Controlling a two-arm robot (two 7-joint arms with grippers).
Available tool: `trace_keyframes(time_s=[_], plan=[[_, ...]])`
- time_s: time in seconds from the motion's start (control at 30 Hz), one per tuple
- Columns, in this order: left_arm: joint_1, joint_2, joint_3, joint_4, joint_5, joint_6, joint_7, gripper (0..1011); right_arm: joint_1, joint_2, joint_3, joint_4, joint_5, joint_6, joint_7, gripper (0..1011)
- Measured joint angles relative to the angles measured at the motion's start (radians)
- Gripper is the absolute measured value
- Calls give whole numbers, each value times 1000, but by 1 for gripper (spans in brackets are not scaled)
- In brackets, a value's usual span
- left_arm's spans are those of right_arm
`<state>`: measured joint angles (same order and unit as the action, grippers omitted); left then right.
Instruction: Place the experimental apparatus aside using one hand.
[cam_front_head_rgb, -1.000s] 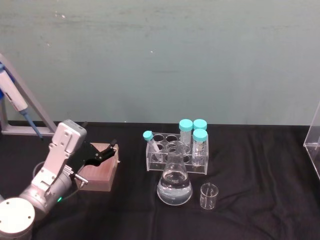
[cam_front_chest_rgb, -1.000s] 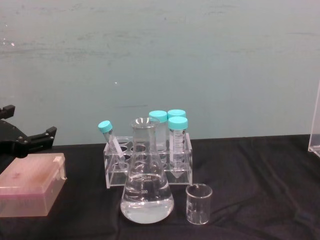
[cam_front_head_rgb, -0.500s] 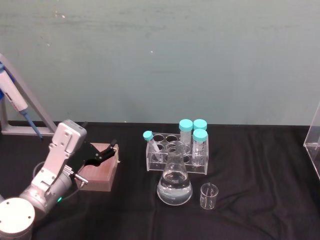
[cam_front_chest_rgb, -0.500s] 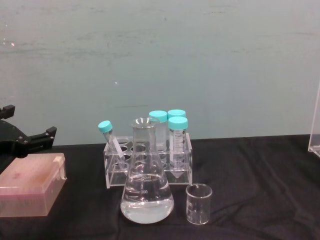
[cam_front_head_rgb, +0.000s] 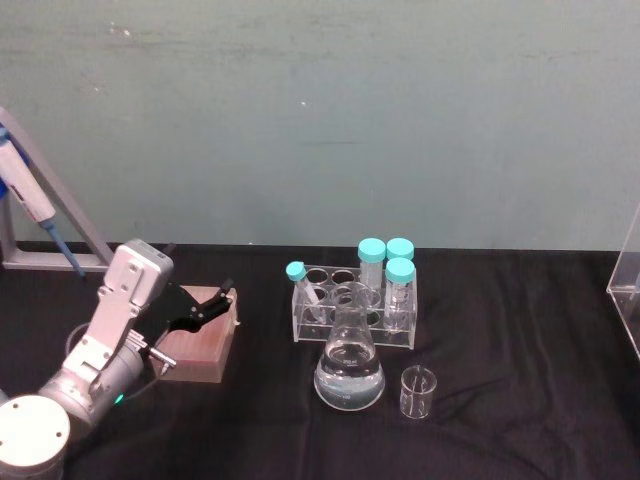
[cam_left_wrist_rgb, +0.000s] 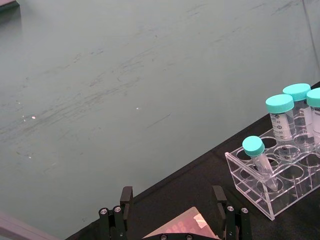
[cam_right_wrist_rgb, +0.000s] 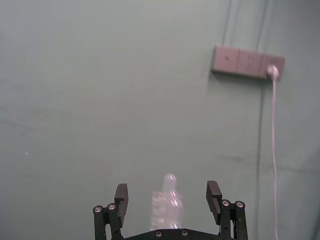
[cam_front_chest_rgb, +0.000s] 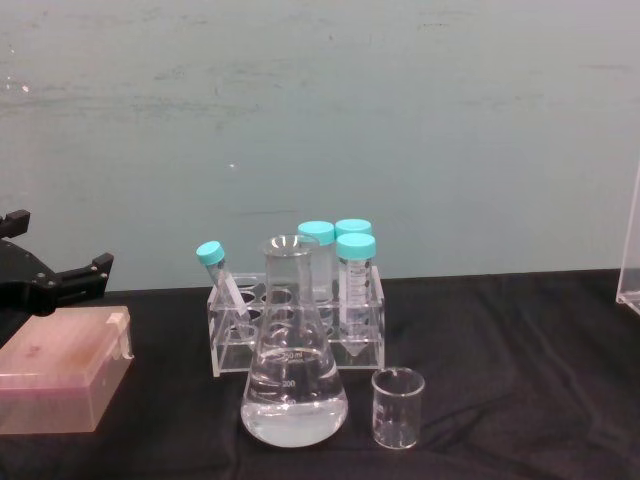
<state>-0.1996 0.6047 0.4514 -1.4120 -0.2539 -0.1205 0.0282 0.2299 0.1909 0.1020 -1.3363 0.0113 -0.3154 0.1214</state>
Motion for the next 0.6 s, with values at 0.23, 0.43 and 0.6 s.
trace_keyframes(time_s=[0.23, 0.43, 0.6], plan=[[0, 0, 0, 0, 0, 0, 0, 1000, 9, 18, -22, -3, 2, -89, 63, 1003], [0, 0, 0, 0, 0, 0, 0, 1000, 23, 34, -51, 6, 26, -136, 128, 1003], [0, 0, 0, 0, 0, 0, 0, 1000, 37, 51, -83, 20, 72, -145, 199, 1003]])
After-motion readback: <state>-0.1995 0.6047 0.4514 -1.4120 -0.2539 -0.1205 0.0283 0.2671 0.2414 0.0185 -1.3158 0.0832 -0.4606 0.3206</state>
